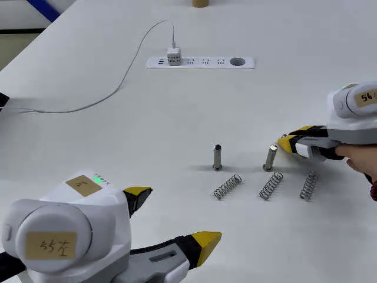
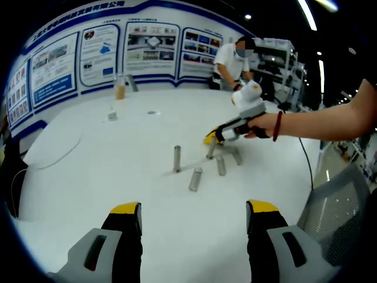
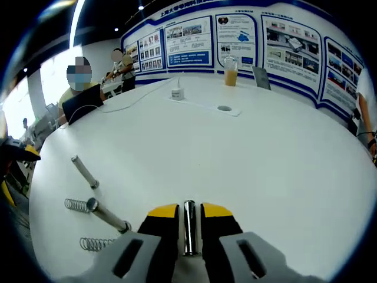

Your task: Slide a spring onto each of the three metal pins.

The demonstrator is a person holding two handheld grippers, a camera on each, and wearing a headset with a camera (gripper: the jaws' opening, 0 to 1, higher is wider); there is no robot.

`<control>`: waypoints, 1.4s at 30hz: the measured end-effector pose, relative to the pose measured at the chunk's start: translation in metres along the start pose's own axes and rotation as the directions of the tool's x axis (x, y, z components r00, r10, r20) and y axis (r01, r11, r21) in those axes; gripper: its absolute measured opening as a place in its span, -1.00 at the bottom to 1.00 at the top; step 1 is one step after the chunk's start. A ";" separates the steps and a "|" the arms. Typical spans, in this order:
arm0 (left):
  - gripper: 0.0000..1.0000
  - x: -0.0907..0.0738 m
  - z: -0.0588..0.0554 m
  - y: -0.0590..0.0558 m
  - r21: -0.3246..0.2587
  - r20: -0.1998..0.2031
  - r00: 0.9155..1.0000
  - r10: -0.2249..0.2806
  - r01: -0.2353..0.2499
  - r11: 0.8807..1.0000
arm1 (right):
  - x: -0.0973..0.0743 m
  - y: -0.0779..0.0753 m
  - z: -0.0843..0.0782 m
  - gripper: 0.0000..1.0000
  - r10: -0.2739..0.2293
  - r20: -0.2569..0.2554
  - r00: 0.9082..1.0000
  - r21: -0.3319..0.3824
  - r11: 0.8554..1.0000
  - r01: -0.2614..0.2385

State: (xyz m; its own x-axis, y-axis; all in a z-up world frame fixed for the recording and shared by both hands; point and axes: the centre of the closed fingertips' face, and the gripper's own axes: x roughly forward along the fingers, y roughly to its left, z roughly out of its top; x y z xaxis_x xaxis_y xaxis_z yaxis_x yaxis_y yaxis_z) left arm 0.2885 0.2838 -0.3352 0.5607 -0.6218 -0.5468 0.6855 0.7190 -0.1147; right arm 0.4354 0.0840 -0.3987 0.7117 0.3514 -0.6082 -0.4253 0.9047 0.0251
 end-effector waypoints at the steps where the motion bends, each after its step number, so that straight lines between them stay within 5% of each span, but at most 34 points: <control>1: 0.47 0.000 0.000 0.000 0.002 -0.002 1.000 -0.001 0.001 1.000 | 0.000 0.000 -0.001 -0.71 0.000 -0.005 1.000 0.003 1.000 0.000; 8: 0.47 0.001 0.000 -0.003 0.011 -0.008 1.000 -0.009 0.009 1.000 | -0.002 0.002 0.000 -0.81 0.004 -0.003 1.000 -0.007 1.000 -0.004; 21: 0.49 -0.003 0.003 -0.004 0.017 -0.005 1.000 -0.010 0.010 1.000 | -0.014 -0.004 0.001 -0.84 0.001 -0.006 1.000 0.113 0.994 0.000; 42: 0.49 -0.012 0.013 0.007 0.025 0.022 1.000 0.014 -0.015 1.000 | -0.053 -0.007 0.007 -0.84 -0.040 -0.007 0.999 0.116 0.992 0.041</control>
State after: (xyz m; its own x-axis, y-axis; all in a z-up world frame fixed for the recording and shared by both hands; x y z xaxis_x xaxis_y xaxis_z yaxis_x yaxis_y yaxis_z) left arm 0.2927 0.2924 -0.3184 0.5804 -0.6185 -0.5298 0.6887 0.7199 -0.0860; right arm 0.4045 0.0603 -0.3615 0.7243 0.3129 -0.6144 -0.3280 0.9402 0.0921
